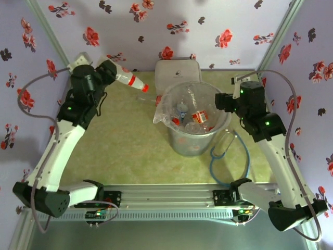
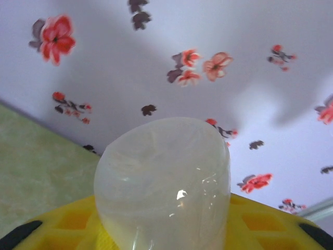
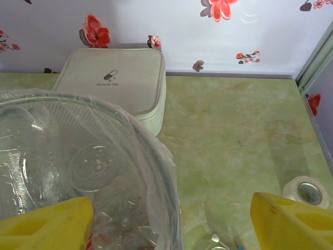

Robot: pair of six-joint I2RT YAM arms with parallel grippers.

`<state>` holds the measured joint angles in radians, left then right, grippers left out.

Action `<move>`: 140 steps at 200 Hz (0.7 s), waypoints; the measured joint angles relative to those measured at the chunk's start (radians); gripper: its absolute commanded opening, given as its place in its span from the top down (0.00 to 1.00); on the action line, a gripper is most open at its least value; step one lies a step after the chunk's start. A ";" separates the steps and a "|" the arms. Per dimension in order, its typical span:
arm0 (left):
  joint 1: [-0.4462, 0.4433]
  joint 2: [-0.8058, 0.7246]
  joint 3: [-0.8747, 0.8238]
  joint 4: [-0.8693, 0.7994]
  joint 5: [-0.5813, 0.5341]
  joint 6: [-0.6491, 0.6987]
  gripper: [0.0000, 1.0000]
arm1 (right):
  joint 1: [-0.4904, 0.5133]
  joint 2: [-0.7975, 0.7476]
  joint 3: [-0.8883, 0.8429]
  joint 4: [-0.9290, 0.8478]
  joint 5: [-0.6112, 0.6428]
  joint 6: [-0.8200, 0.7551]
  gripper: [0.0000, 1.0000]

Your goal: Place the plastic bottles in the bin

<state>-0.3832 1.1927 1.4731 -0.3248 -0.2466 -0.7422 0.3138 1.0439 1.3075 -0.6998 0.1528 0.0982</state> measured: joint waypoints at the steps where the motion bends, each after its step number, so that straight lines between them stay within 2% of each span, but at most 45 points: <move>1: -0.001 0.000 0.008 -0.007 0.001 0.005 0.69 | 0.000 0.000 0.000 0.000 0.000 0.000 0.20; 37: -0.023 -0.003 0.129 -0.106 0.063 0.102 0.70 | 0.000 0.001 0.001 0.000 0.000 0.000 0.20; 60: -0.079 0.032 0.185 -0.146 0.138 0.130 0.69 | 0.000 0.011 0.008 0.000 -0.002 0.002 0.21; 100: -0.221 0.238 0.283 -0.163 0.275 0.148 0.70 | -0.002 0.030 0.012 0.000 -0.028 0.018 0.21; 140: -0.346 0.411 0.304 -0.190 0.324 0.147 0.70 | -0.002 0.042 0.014 0.018 -0.053 0.034 0.21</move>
<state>-0.7292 1.6039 1.7775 -0.5148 0.0772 -0.5949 0.3119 1.0859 1.3216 -0.6823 0.0994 0.1326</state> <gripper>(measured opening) 0.418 0.790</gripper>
